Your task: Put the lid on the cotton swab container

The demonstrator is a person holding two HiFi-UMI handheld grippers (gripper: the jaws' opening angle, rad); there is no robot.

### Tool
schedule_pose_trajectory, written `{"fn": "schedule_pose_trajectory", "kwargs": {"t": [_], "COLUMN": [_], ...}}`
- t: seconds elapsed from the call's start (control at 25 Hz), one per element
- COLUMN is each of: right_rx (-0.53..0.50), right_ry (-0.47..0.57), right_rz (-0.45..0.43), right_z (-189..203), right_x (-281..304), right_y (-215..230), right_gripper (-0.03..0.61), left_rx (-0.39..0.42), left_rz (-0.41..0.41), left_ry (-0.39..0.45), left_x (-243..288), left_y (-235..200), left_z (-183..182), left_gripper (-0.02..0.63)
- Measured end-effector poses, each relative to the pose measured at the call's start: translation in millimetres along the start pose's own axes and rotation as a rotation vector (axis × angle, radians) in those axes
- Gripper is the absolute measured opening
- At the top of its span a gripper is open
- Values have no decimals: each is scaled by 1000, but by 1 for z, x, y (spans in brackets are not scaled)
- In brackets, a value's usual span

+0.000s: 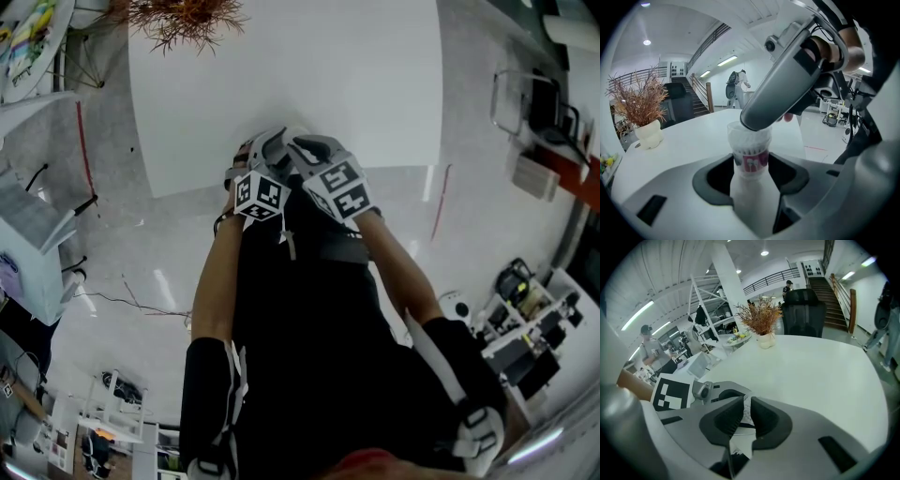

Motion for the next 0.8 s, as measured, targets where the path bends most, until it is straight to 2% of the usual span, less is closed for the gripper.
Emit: {"fn": "schedule_pose_trajectory", "kwargs": {"t": [0.24,0.8], "right_rx": [-6,25], "right_ry": [-29,39], "right_rz": [-5,7], "right_z": [-2,4], "right_x": [-3,-7], "right_y": [-4,1], "right_gripper": [48,49], "left_rx": [3,-43], "left_rz": [10,21], "left_ry": [-7,-20], "left_x": [-1,-14], "left_y": [0,-2], "left_z": [-2,3], "left_gripper": [232,238]}}
Point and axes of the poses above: the fingertips, and each gripper's own axes: x forward along the fingers, y to its right, z out of its underside, the point moved 10 cm from there along -x, backward along the fingers, and after that the axes turned 9 degrees about -y, right-handed, at the moved point
